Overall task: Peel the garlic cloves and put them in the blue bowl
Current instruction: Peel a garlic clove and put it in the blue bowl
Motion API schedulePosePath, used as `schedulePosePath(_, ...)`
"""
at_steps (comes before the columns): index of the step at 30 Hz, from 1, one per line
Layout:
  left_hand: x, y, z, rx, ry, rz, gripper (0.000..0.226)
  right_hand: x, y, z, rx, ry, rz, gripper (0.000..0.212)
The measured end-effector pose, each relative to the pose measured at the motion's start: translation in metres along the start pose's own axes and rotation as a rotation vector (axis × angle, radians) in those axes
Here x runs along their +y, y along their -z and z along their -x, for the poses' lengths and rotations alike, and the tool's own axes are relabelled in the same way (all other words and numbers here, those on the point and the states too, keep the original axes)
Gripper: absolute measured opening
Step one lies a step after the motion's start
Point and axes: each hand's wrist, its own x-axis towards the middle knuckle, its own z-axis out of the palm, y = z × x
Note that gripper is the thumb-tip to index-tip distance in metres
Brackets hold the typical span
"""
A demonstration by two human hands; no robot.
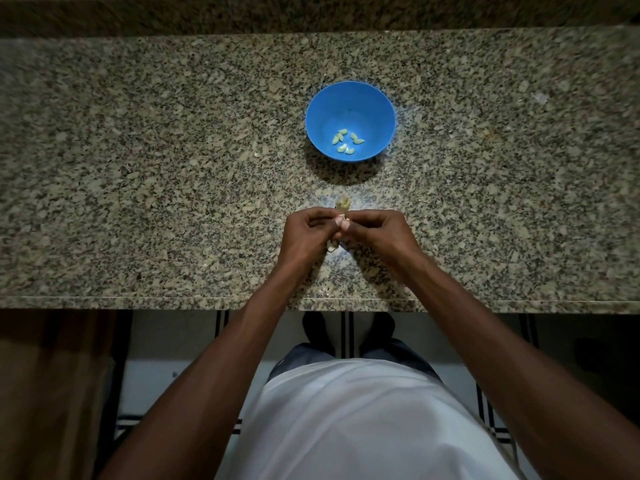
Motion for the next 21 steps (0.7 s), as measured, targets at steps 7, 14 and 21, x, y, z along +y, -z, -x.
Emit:
schedulePosePath(7,0.003,-0.005,-0.001,0.081,-0.13,-0.21,0.016,0.002,-0.002,-0.003,0.052,-0.009,0.042,0.023)
schedulePosePath(14,-0.002,0.002,-0.002,0.134,-0.13,-0.234,0.012,0.009,0.009,-0.004,0.113,-0.07,0.035,0.017)
schedulePosePath(21,-0.004,0.007,0.001,-0.027,-0.205,-0.267,0.029,0.013,0.011,-0.004,0.09,-0.092,-0.031,0.016)
